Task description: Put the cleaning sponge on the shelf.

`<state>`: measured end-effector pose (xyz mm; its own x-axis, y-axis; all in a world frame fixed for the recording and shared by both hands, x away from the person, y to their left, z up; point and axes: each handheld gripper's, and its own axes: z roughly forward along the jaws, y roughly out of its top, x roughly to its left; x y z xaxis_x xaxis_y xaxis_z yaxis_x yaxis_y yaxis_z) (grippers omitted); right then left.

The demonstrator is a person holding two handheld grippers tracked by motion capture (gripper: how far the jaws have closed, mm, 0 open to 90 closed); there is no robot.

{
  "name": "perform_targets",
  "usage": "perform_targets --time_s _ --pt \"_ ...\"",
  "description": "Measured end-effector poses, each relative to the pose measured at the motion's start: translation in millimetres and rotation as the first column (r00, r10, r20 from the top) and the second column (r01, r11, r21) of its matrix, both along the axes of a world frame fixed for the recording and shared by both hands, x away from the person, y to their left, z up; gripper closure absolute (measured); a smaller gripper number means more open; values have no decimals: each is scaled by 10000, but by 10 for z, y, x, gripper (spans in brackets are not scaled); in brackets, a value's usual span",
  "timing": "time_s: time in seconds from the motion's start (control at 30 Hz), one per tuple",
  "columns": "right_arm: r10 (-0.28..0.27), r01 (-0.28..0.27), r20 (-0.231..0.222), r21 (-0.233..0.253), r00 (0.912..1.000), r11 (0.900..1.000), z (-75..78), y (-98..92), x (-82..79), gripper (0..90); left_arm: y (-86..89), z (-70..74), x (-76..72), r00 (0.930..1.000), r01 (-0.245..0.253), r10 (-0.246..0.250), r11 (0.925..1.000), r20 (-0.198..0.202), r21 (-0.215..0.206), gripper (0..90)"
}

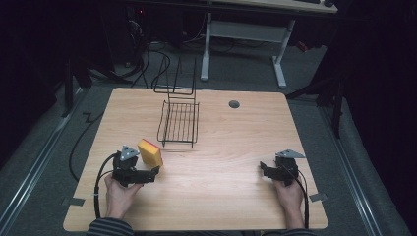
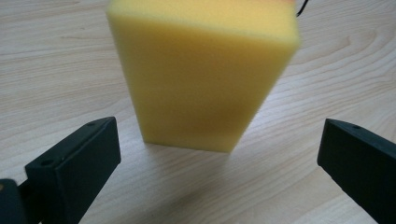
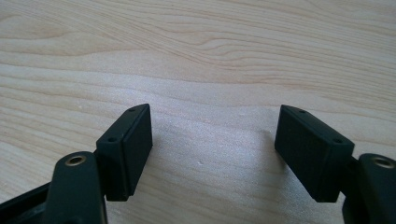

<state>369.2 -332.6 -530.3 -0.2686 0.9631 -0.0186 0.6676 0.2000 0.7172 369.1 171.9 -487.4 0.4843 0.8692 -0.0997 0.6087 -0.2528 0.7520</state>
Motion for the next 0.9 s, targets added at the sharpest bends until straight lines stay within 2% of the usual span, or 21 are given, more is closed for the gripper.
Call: perform_targets --time_s 0.17,0.7,0.9 --pt "15 -15 9 -10 10000 10000 0 -1 1 278 2 -28 74 9997 -116 114 9999 -195 -107 1" --pt "3 -3 0 0 10000 10000 0 0 0 278 -48 -128 293 9993 -144 142 9999 -339 -59 6" --pt "1 -1 -3 3 10000 10000 0 0 0 279 -72 -159 322 9994 -85 79 9998 -350 -153 67"
